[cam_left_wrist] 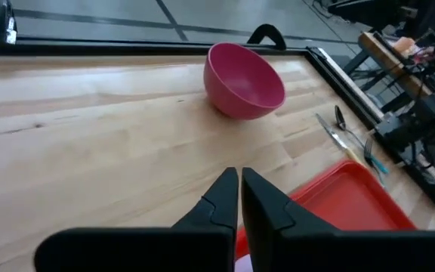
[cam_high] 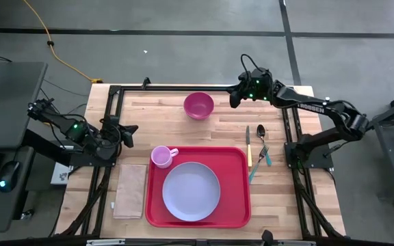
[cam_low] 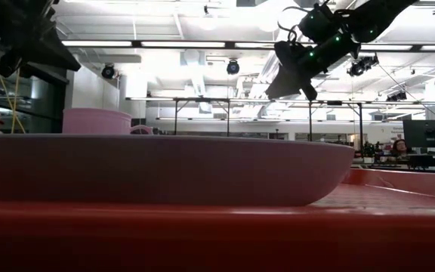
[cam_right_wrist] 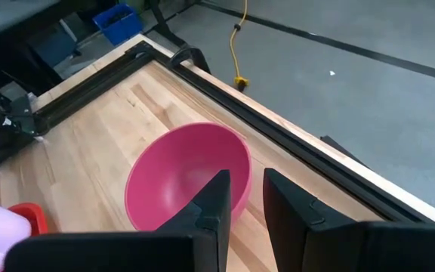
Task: Set up tray
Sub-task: Put the pink bowl on the purple plate
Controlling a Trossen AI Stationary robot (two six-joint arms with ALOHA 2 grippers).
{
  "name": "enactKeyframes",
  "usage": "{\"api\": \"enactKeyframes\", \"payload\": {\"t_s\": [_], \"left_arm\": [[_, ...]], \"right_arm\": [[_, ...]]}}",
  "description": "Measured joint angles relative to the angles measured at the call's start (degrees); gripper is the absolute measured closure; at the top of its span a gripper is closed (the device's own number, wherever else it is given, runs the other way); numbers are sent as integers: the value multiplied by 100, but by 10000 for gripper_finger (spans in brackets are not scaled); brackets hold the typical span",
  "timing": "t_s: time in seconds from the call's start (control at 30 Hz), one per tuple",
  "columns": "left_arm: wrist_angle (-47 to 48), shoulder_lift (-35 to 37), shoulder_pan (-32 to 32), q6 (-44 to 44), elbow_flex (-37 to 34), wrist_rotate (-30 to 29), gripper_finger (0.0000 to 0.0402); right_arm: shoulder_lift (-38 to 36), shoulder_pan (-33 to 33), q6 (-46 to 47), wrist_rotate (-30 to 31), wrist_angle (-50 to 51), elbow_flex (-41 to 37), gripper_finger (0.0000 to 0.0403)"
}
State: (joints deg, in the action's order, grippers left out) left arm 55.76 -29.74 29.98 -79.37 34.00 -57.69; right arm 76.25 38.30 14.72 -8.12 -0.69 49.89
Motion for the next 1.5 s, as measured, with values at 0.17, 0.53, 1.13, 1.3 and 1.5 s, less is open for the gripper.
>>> {"api": "enactKeyframes", "payload": {"t_s": [0.17,0.53,1.13,1.3,1.5], "left_arm": [[-118,0,2,-410,0,18,358],[-1025,554,4,1936,0,752,358],[-3033,1463,4,4043,-1067,1790,357],[-3501,1935,2,4552,-1423,1955,357],[-4257,2473,2,5356,-1943,2431,357]], "right_arm": [[0,0,-16,2,-4,0,346],[0,-2,-23,4,-173,0,346],[241,-7,230,-248,-527,0,346],[579,-7,519,-286,-790,11,346],[1045,-7,438,-265,-241,638,346]]}}
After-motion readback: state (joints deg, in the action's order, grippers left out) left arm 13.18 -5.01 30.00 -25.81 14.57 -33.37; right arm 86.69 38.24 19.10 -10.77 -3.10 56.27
